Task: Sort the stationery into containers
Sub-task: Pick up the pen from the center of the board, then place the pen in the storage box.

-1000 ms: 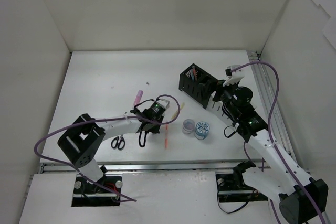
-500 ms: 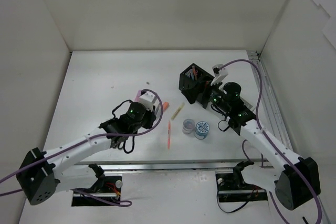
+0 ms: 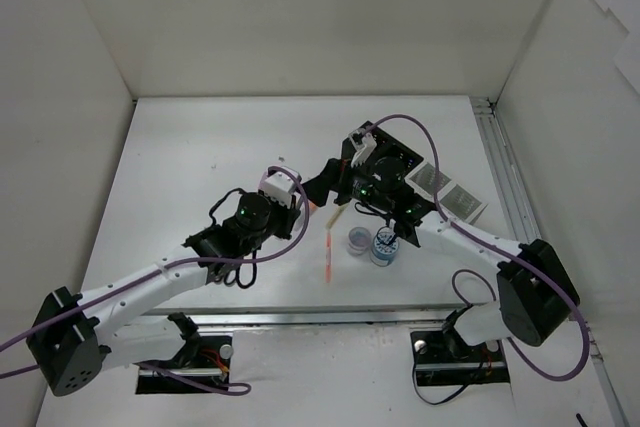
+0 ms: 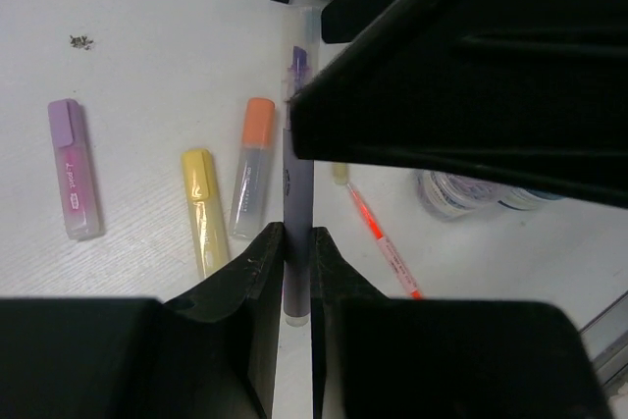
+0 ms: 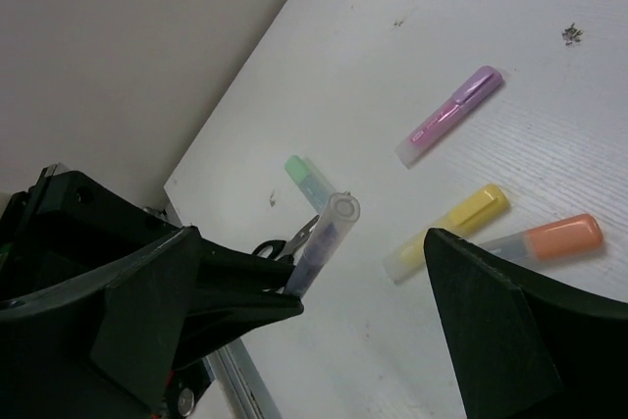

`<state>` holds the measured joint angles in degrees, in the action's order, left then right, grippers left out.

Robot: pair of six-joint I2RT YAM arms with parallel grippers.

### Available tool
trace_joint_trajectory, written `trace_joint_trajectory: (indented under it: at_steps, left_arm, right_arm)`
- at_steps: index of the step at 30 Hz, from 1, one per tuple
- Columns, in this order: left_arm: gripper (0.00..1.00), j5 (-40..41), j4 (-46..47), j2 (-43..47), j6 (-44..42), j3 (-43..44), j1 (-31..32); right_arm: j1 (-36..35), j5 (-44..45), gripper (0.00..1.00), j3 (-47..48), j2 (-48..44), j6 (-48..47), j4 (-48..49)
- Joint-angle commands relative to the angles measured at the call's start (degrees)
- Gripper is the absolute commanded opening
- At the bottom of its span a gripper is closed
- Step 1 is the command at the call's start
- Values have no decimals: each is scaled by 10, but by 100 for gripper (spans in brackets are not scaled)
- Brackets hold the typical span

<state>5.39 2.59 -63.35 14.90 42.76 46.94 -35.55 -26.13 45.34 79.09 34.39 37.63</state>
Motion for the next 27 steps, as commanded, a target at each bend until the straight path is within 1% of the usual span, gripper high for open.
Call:
trace_joint_trajectory:
  at_steps: [1,4,5,7,8,10,11,12,13,15,17,19,20,21,22,25,26,27]
  left_arm:
    - [0,-12,58,3,-17,38,3]
    - [0,-15,64,12,-19,34,3]
    - [0,-15,65,14,-20,34,3]
    - [0,-16,66,10,-22,36,3]
    - [0,-15,67,8,-22,36,3]
    - [0,-14,61,3,-22,43,3]
    - [0,-9,58,0,-22,44,3]
    - [0,-6,54,-3,-20,46,3]
    - [5,-2,51,-4,-20,50,3]
    - [35,2,44,-7,-20,58,3]
    - [61,-2,40,-5,-23,61,3]
    - [71,-2,38,1,-34,62,3]
    - [86,8,29,2,-32,63,3]
    - [95,12,24,5,-30,62,3]
    - [99,16,19,12,-27,62,3]
    - [100,22,-2,34,-18,54,3]
    - [100,23,-11,40,-15,51,3]
    - [100,23,-15,45,-11,47,3]
  right_arm:
    - [-14,40,93,32,18,30,74]
    - [-19,60,78,35,33,37,75]
    - [-21,61,66,40,36,38,77]
    - [-27,62,52,48,45,39,79]
    - [-30,61,39,51,48,38,80]
    - [-35,54,27,55,50,31,80]
    - [-34,53,16,56,48,30,81]
    - [-35,54,8,57,48,30,81]
    - [-36,58,2,57,46,27,81]
    - [-36,64,0,55,41,16,81]
    - [-33,76,0,55,31,5,79]
    - [-19,88,0,60,21,-11,78]
    - [-13,90,0,61,19,-14,78]
    - [6,91,0,63,16,-20,77]
    - [15,99,0,69,11,-30,76]
    - [47,143,0,93,1,-89,47]
    - [51,162,0,100,-1,-109,23]
    - [63,183,0,108,-2,-153,11]
